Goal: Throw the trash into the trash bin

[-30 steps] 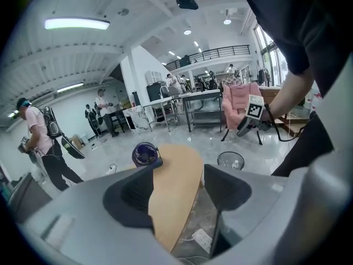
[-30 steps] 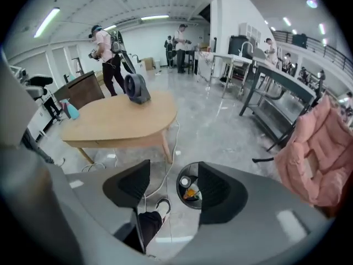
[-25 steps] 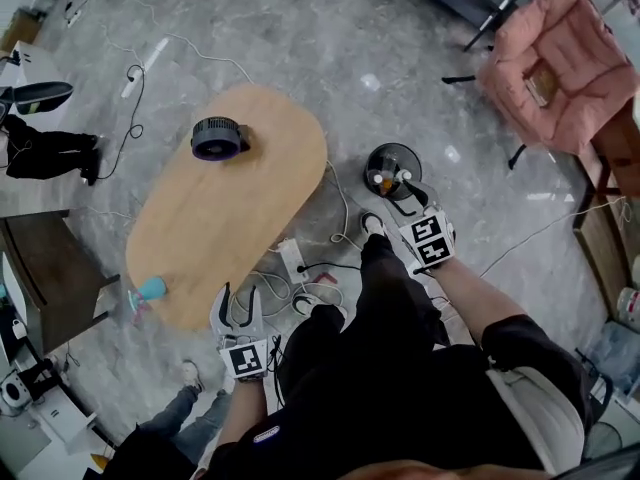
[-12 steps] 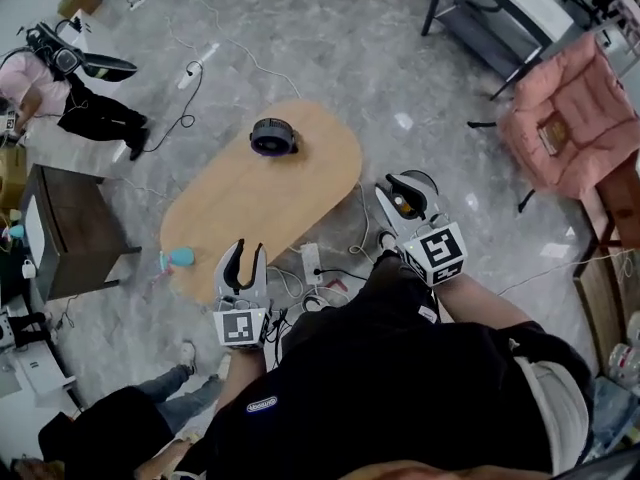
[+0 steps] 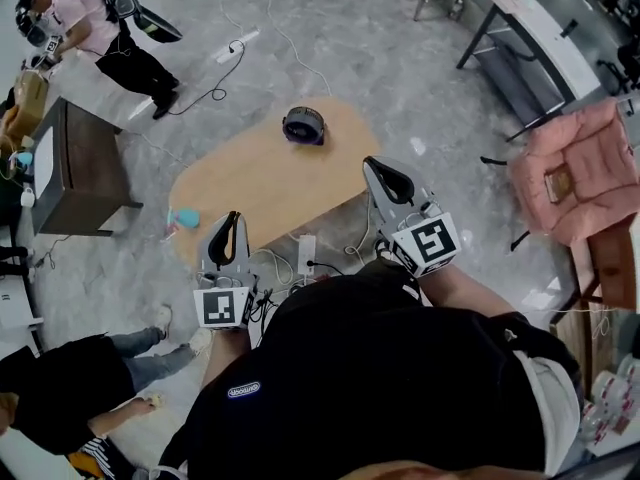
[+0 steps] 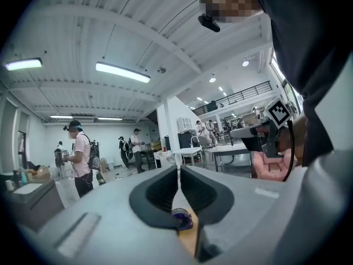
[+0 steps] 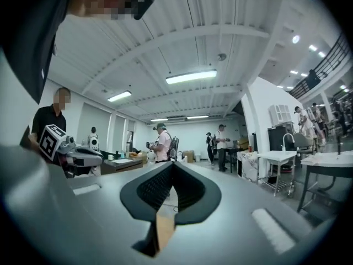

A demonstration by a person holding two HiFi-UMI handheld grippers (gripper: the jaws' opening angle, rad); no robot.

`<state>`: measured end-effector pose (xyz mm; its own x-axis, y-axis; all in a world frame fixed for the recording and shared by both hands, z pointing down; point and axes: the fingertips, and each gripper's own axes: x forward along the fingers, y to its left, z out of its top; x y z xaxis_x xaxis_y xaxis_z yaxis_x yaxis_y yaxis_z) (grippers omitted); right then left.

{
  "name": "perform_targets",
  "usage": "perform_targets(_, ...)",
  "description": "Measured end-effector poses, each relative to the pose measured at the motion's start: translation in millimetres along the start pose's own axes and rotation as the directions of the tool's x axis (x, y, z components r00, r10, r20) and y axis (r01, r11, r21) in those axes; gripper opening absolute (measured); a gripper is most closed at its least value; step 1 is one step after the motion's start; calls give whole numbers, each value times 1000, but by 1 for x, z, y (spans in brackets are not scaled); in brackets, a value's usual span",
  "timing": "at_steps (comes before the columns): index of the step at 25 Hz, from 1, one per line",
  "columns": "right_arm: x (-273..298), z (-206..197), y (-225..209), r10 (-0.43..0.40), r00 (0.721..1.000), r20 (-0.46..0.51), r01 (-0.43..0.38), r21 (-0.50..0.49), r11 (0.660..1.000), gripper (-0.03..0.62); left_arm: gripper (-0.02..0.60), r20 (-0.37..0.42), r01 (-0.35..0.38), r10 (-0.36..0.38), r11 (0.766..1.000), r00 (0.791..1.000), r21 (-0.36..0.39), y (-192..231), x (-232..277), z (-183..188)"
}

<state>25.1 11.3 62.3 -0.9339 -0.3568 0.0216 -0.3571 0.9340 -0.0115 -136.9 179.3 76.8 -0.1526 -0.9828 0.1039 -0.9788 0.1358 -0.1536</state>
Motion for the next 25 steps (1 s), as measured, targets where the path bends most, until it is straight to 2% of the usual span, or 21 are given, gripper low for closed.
perform_targets(2, 9, 14, 21, 66, 997, 35, -66, -4, 998, 29, 3, 32, -22, 22, 1000, 999, 3, 5, -10, 15)
perform_targets(5, 19, 27, 51, 148, 988, 54, -148, 1, 989, 30, 3, 50, -43, 43, 999, 998, -7, 12, -24, 29)
perform_targets(10, 40, 41, 100, 301, 951, 70, -302, -2, 953, 29, 3, 56, -149, 150, 989, 987, -20, 28, -52, 38)
perform_targets(13, 52, 41, 119, 336, 940, 51, -336, -4, 942, 29, 3, 40, -196, 197, 980, 980, -30, 40, -67, 35)
perform_targets(16, 65, 54, 139, 383, 920, 87, -383, -20, 923, 29, 3, 2, -247, 247, 969, 969, -15, 54, -83, 33)
perform_targets(18, 69, 57, 150, 411, 906, 101, -410, -22, 912, 29, 3, 13, -276, 276, 961, 961, -4, 62, -93, 35)
perform_targets(25, 83, 68, 159, 438, 892, 116, -439, -15, 898, 29, 3, 16, -340, 340, 940, 940, -6, 82, -103, 38)
